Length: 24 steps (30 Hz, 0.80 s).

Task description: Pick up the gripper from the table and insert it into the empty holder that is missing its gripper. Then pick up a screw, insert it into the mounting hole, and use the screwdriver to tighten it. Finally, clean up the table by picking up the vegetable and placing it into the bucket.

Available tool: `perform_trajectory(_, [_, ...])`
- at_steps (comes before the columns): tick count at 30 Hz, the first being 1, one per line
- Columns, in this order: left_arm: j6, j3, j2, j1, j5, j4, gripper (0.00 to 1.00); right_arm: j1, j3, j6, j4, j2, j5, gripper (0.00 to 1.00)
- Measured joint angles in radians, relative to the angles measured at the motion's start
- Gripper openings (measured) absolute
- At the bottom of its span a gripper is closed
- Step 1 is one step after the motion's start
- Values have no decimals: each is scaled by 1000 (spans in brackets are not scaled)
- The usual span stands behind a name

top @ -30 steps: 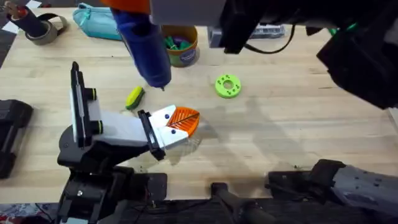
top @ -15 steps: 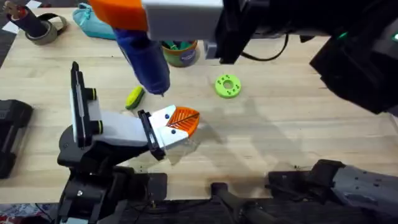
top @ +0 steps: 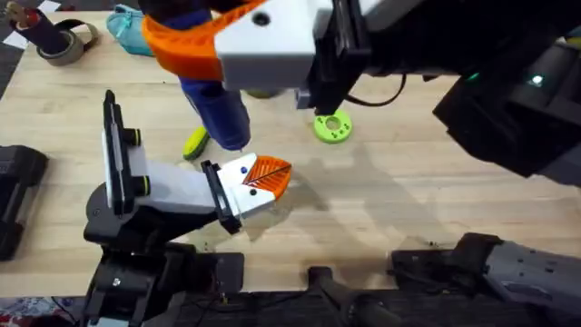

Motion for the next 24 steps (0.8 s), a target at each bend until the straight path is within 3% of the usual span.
perform_trajectory(24, [0,0,0,0,0,0,7,7,-117,-3,123,0,0,25])
